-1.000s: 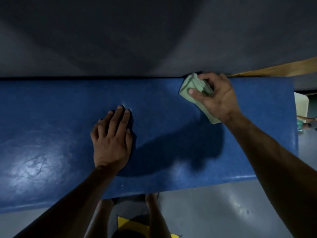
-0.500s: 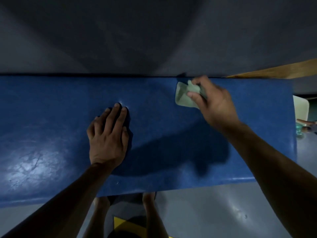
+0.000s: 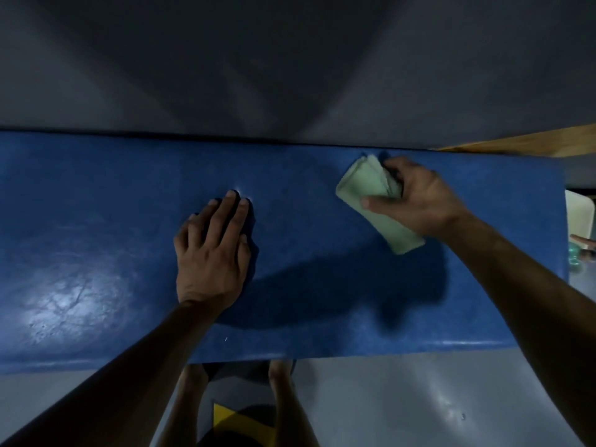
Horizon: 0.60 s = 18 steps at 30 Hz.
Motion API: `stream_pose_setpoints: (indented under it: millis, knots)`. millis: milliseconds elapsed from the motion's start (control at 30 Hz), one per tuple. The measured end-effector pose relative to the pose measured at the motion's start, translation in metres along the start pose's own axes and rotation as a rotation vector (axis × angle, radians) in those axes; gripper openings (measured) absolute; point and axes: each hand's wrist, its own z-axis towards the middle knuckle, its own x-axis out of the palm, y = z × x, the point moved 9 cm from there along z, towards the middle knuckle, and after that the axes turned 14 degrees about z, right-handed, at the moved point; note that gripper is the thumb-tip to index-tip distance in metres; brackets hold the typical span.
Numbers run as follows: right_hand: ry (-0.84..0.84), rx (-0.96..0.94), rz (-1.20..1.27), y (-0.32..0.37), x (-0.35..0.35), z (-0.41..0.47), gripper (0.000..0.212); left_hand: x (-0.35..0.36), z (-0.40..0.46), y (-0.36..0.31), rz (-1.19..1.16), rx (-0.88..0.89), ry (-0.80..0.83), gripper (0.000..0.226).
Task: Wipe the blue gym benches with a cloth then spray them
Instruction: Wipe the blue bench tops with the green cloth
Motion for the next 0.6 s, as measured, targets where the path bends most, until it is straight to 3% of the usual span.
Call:
stream_pose_setpoints:
  millis: [100,233,300,433,533,600]
  knots:
    - [-0.074,-0.016,0.111,-0.011,-0.009,-0.009,0.028,-0.001,0.000,0.001,0.006,-0.001,-0.005,0.056]
    - [-0.504,-0.174,0.076,-0.004,-0.068,-0.036,0.025,0.000,-0.001,0.000,0.005,0.005,-0.011,0.056]
    - [-0.621,-0.195,-0.006,0.001,-0.070,-0.042,0.028,0.000,-0.001,0.001,0.002,0.010,-0.008,0.056]
    - [-0.303,-0.274,0.006,0.017,0.006,-0.029,0.035,0.000,-0.001,0.002,-0.007,0.013,-0.012,0.056]
    - [-0.406,-0.313,-0.095,0.026,0.004,-0.034,0.038,-0.001,-0.001,0.002,-0.022,0.017,-0.020,0.056]
    - [-0.447,-0.353,-0.228,0.028,0.007,-0.035,0.051,-0.001,-0.001,0.002,-0.031,0.020,-0.025,0.055]
